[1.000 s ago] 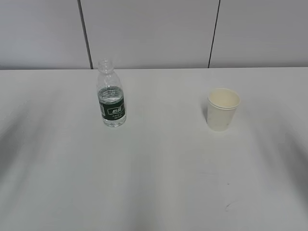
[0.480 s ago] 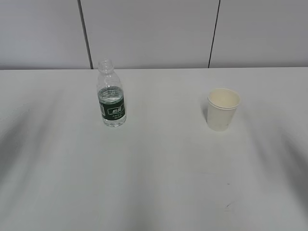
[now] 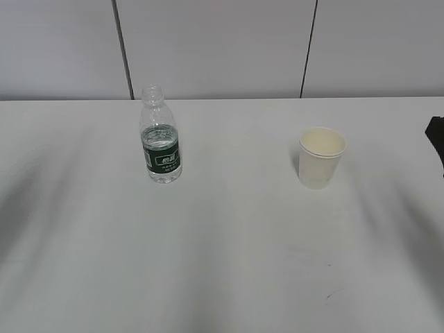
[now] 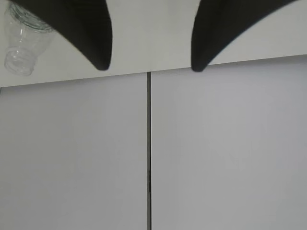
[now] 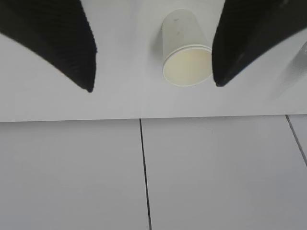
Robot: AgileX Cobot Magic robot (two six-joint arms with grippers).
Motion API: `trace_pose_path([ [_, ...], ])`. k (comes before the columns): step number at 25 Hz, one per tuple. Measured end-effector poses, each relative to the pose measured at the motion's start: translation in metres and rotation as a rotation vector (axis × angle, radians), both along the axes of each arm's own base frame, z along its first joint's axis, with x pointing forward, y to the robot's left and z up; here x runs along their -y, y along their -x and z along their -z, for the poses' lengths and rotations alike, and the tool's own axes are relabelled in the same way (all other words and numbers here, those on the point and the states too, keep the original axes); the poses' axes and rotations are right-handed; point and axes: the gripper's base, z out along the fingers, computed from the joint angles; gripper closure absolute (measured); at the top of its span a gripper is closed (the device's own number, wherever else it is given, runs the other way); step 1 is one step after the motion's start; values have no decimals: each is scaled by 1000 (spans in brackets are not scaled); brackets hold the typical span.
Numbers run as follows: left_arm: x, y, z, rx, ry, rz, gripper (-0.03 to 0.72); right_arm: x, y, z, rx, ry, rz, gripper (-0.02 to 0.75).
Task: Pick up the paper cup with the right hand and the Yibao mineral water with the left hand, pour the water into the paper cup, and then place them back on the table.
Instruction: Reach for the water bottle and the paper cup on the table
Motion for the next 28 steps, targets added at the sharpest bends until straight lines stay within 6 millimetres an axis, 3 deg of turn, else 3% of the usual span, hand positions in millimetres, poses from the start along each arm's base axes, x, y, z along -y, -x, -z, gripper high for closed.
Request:
trace_pose_path([
  [28,0,0,2,-25,-4,-3,346,-2,-28,40,-50,-15,-15,153],
])
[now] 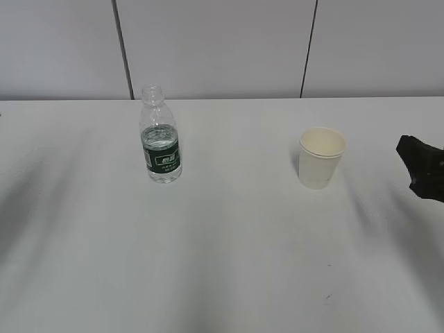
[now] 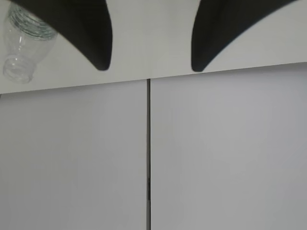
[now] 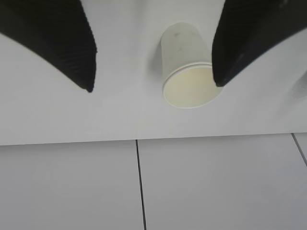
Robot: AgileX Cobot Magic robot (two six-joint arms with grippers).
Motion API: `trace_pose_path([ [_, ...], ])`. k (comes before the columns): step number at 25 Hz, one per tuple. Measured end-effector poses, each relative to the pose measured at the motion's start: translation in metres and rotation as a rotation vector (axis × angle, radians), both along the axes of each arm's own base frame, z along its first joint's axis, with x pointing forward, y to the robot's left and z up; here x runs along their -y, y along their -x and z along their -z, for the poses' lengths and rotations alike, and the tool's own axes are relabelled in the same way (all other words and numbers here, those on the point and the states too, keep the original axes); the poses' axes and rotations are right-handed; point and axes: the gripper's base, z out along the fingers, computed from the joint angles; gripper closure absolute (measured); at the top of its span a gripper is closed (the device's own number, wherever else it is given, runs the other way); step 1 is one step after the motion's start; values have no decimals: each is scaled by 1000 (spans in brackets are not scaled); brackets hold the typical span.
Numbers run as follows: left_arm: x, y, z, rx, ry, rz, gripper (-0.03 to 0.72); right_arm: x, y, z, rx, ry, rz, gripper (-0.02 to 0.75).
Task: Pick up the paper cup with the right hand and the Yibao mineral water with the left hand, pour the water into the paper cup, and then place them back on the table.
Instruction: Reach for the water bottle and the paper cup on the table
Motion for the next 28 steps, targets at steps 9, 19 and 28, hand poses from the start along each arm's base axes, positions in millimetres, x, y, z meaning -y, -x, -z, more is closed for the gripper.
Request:
trace_pose_path([
  [9,0,0,3,-26,-5,-3,346,-3,-10,21,10,-8,-36,153],
  [19,0,0,3,-27,-5,-4,346,-10,-9,23,8,11,-111,153],
  [28,0,0,3,-30,-5,-4,346,-11,-10,29,-17,12,-124,153],
])
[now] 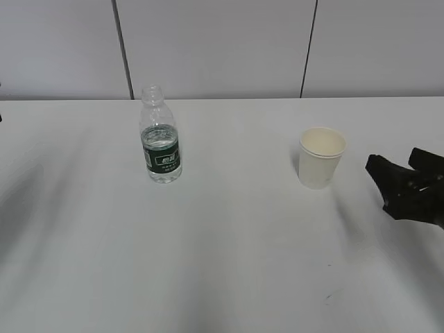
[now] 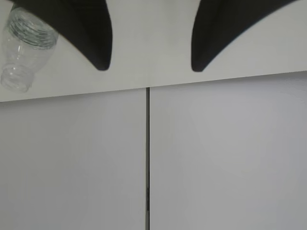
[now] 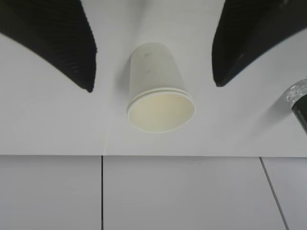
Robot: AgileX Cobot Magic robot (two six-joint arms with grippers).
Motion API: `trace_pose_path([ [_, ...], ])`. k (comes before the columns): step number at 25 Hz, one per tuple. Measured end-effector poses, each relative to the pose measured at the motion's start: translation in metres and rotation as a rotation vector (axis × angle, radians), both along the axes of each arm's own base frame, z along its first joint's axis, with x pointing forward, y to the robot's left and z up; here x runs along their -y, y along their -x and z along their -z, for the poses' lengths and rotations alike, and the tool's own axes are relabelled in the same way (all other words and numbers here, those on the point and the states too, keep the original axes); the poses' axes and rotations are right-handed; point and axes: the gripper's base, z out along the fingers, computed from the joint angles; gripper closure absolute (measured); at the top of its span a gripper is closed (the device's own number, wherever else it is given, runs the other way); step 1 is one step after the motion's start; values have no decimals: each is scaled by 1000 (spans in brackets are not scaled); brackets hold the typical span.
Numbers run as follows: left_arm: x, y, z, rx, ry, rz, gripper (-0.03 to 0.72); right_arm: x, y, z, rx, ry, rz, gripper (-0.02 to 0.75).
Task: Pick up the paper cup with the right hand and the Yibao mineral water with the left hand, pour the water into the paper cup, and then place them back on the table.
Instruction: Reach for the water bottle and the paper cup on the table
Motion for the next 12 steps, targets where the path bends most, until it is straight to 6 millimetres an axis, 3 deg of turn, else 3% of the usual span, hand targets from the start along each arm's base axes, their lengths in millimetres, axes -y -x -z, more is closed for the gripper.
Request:
trace_pose_path([
  [12,0,0,0,-4,-1,-1,346,0,-1,11,-49,1,-2,153],
])
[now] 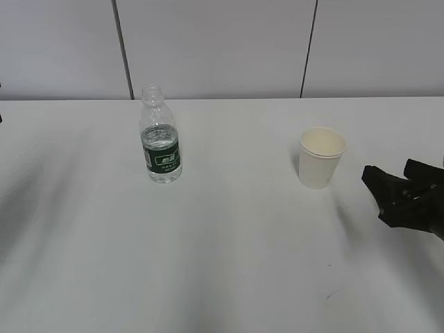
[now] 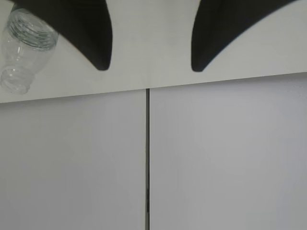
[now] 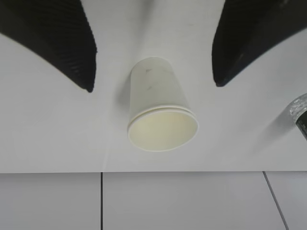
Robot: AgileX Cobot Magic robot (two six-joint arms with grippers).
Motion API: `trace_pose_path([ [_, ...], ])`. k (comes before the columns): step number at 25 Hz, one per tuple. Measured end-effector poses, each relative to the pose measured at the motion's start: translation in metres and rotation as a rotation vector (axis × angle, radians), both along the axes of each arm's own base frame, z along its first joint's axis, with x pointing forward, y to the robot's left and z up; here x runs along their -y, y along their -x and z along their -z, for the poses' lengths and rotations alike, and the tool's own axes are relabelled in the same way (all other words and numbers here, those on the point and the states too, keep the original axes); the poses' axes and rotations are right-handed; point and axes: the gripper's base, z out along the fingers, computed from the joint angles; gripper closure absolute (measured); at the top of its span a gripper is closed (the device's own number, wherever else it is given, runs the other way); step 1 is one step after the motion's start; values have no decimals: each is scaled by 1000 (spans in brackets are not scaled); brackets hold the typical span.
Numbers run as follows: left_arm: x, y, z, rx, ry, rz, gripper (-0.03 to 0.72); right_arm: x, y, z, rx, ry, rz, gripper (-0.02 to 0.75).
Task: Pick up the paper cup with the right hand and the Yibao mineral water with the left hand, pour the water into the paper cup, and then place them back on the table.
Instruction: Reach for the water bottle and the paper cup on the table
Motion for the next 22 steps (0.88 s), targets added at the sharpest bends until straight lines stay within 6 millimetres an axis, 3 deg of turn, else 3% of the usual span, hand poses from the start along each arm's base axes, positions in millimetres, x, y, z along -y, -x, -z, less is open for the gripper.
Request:
trace_pose_path([
  [22,0,0,0,-2,0,0,346,0,-1,6,-24,1,-5,153],
])
